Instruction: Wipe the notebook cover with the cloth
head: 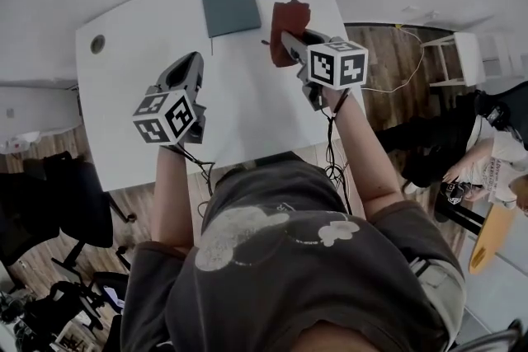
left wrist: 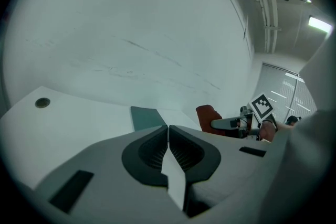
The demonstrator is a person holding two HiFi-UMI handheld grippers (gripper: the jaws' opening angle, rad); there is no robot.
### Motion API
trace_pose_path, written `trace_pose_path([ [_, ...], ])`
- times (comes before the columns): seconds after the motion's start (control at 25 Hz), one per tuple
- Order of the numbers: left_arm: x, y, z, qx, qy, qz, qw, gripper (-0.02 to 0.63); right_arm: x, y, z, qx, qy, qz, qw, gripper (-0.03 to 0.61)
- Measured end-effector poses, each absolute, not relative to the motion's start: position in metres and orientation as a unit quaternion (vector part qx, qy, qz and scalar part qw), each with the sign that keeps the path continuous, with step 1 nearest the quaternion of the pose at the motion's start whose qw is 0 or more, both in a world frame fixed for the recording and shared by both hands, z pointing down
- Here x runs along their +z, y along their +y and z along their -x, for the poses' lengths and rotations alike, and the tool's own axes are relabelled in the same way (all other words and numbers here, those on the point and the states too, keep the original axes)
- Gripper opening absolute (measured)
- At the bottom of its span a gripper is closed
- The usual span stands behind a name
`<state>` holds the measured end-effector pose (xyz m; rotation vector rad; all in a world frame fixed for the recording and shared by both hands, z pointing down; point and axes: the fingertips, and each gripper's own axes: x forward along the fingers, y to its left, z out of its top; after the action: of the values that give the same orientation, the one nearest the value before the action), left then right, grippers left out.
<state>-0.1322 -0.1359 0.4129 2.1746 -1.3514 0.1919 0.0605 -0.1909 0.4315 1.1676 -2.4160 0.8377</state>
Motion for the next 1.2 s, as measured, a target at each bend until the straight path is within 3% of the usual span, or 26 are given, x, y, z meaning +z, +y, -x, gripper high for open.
trace_pose_path([
  [1.2,0.531,-0.262,0.107,0.167,-0.491,-0.777,0.357,0.009,0.473,-0.374,-0.004,0.295,-0.876,-0.334,0.184,0.078],
])
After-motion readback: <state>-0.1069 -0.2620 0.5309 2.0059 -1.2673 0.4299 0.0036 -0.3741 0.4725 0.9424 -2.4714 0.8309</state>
